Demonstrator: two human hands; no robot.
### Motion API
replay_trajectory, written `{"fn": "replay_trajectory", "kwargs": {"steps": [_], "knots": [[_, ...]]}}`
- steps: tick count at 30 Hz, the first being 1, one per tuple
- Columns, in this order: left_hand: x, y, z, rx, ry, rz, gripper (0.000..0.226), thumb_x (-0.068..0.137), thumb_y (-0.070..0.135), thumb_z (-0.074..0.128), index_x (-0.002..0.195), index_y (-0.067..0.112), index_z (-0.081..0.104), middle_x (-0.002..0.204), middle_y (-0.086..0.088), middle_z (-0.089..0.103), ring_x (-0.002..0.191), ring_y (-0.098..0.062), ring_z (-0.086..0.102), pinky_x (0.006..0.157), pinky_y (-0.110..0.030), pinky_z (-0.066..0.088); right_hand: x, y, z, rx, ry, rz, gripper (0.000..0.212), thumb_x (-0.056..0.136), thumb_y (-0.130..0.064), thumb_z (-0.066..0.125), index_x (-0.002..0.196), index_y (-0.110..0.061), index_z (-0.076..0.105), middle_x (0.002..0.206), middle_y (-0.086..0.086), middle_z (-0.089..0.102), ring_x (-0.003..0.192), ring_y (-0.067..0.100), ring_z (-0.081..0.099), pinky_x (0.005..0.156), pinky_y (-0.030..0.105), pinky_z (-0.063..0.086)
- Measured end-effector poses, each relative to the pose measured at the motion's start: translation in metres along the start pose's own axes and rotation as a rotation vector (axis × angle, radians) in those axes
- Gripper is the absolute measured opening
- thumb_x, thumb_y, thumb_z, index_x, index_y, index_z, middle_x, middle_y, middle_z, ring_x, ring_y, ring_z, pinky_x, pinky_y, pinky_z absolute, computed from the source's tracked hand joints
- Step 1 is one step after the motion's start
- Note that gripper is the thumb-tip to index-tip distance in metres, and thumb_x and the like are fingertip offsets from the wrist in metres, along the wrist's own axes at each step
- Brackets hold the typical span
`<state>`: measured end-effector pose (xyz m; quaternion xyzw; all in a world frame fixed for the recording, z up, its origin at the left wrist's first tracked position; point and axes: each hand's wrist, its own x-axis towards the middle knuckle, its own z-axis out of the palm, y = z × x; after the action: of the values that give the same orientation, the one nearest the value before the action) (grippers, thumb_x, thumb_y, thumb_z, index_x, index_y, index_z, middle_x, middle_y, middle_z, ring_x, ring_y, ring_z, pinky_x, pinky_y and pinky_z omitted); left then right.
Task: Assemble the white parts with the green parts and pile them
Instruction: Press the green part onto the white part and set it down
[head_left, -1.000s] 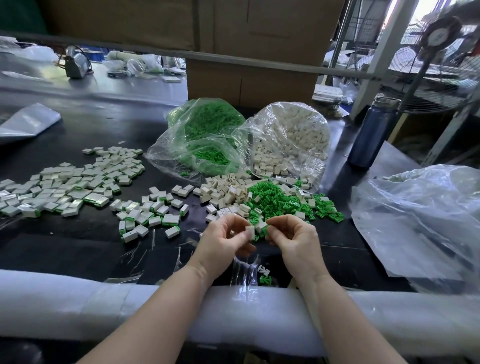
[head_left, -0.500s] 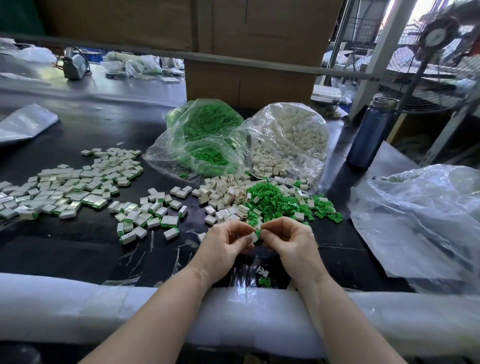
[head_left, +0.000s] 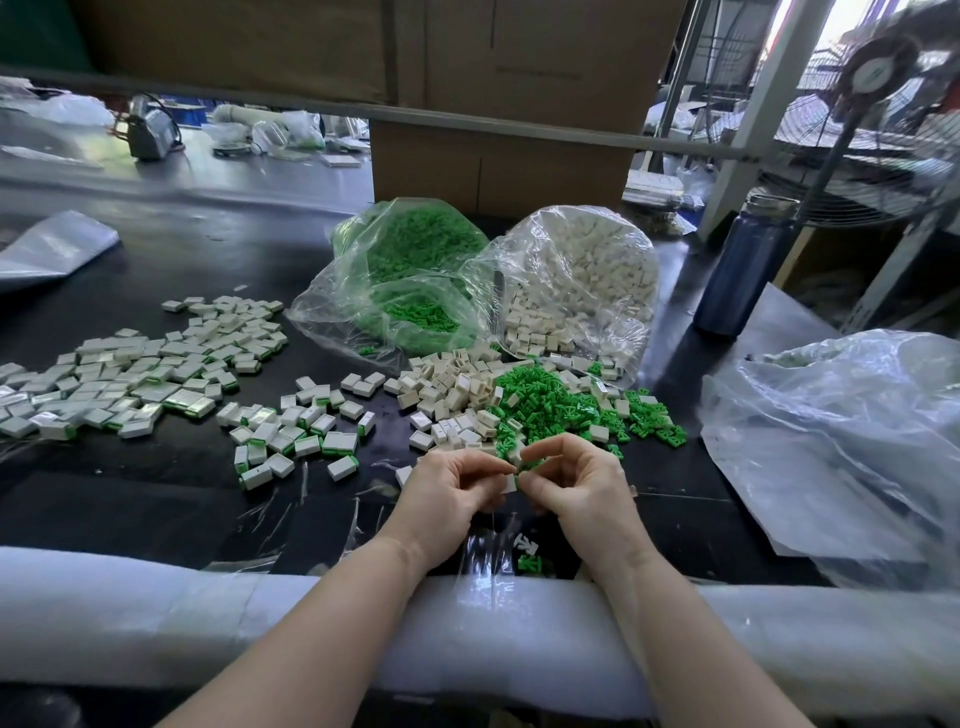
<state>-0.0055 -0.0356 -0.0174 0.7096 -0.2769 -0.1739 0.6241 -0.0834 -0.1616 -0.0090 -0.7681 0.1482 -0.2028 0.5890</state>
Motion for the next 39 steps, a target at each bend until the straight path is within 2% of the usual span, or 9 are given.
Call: {"fn": "replay_trajectory", "kwargs": {"steps": [3, 7, 10, 14, 17, 22, 26, 29, 39], "knots": [[-0.0011, 0.0002, 0.0005, 0.047, -0.006, 0.004, 0.023, 0.083, -0.001, 0.063, 0.079, 0.021, 0.07, 0.088, -0.005, 0.066, 0.076, -0.013, 0.064, 0.071, -0.017, 0.054, 0.0002, -0.0003, -0.0006, 0.003, -0.021, 0.017, 0.017, 0.076, 0.006, 0.07, 0.083, -0.008, 0.064, 0.068, 0.011, 0.064, 0.059, 0.013, 0.057, 0.06, 0.027, 0.05], [-0.0019, -0.0001, -0.0002, 0.163, -0.009, 0.005, 0.021, 0.083, 0.004, 0.065, 0.082, 0.024, 0.07, 0.1, -0.014, 0.062, 0.086, -0.021, 0.064, 0.085, -0.028, 0.053, 0.0003, 0.0004, -0.0008, 0.017, -0.045, 0.046, 0.018, 0.074, 0.009, 0.07, 0.079, -0.008, 0.063, 0.066, 0.006, 0.063, 0.058, 0.01, 0.058, 0.057, 0.021, 0.049], [-0.0019, 0.0016, -0.0001, 0.091, -0.038, 0.006, 0.019, 0.084, 0.0, 0.063, 0.083, 0.018, 0.07, 0.087, -0.008, 0.067, 0.075, -0.01, 0.064, 0.075, -0.017, 0.053, 0.001, 0.0008, -0.0004, 0.065, -0.037, 0.068, 0.019, 0.074, 0.008, 0.07, 0.075, -0.009, 0.063, 0.062, 0.003, 0.063, 0.054, 0.007, 0.057, 0.053, 0.018, 0.047], [-0.0018, 0.0014, 0.0005, 0.107, -0.046, 0.063, 0.02, 0.082, 0.002, 0.066, 0.089, 0.021, 0.067, 0.089, -0.01, 0.067, 0.081, -0.019, 0.065, 0.079, -0.028, 0.055, 0.0015, 0.0002, 0.0, 0.142, -0.01, 0.085, 0.015, 0.077, 0.007, 0.067, 0.073, -0.007, 0.066, 0.059, 0.001, 0.065, 0.053, 0.008, 0.06, 0.05, 0.017, 0.047], [-0.0025, -0.0014, 0.0003, 0.131, -0.054, 0.084, 0.031, 0.078, 0.0, 0.07, 0.088, 0.027, 0.061, 0.087, -0.012, 0.068, 0.081, -0.022, 0.066, 0.078, -0.027, 0.054, 0.0013, 0.0003, 0.0, 0.178, 0.005, 0.099, 0.013, 0.079, 0.007, 0.066, 0.073, -0.005, 0.067, 0.059, 0.004, 0.065, 0.052, 0.011, 0.061, 0.048, 0.017, 0.048], [-0.0003, -0.0034, -0.0006, 0.131, -0.024, 0.058, 0.009, 0.088, 0.014, 0.061, 0.086, 0.023, 0.063, 0.082, -0.005, 0.068, 0.076, -0.015, 0.064, 0.074, -0.023, 0.053, 0.0, -0.0011, -0.0018, 0.218, -0.022, 0.103, 0.006, 0.081, 0.001, 0.067, 0.08, -0.004, 0.07, 0.064, 0.005, 0.069, 0.055, 0.01, 0.063, 0.051, 0.018, 0.05], [0.0007, -0.0022, -0.0027, 0.199, -0.011, 0.04, 0.01, 0.091, 0.017, 0.056, 0.086, 0.018, 0.065, 0.083, -0.008, 0.065, 0.075, -0.015, 0.06, 0.074, -0.024, 0.051, 0.0001, -0.0006, 0.0018, 0.121, -0.024, 0.099, 0.009, 0.084, 0.0, 0.065, 0.075, -0.003, 0.066, 0.058, 0.004, 0.065, 0.049, 0.006, 0.059, 0.048, 0.017, 0.048], [0.0001, -0.0009, -0.0026, 0.201, -0.018, 0.026, 0.012, 0.091, 0.016, 0.057, 0.083, 0.018, 0.065, 0.076, 0.0, 0.062, 0.066, -0.006, 0.056, 0.064, -0.015, 0.047, 0.0009, -0.0005, 0.0034, 0.05, -0.033, 0.114, 0.012, 0.085, -0.003, 0.064, 0.074, -0.004, 0.065, 0.059, 0.005, 0.063, 0.047, 0.005, 0.057, 0.048, 0.017, 0.049], [-0.0013, 0.0004, -0.0013, 0.225, -0.051, 0.009, 0.012, 0.091, 0.015, 0.057, 0.085, 0.019, 0.067, 0.068, 0.007, 0.062, 0.062, -0.006, 0.054, 0.065, -0.021, 0.048, 0.002, 0.0004, 0.0031, -0.057, -0.06, 0.098, 0.014, 0.085, -0.006, 0.064, 0.07, -0.008, 0.063, 0.059, 0.001, 0.06, 0.048, 0.003, 0.055, 0.049, 0.018, 0.047]]}}
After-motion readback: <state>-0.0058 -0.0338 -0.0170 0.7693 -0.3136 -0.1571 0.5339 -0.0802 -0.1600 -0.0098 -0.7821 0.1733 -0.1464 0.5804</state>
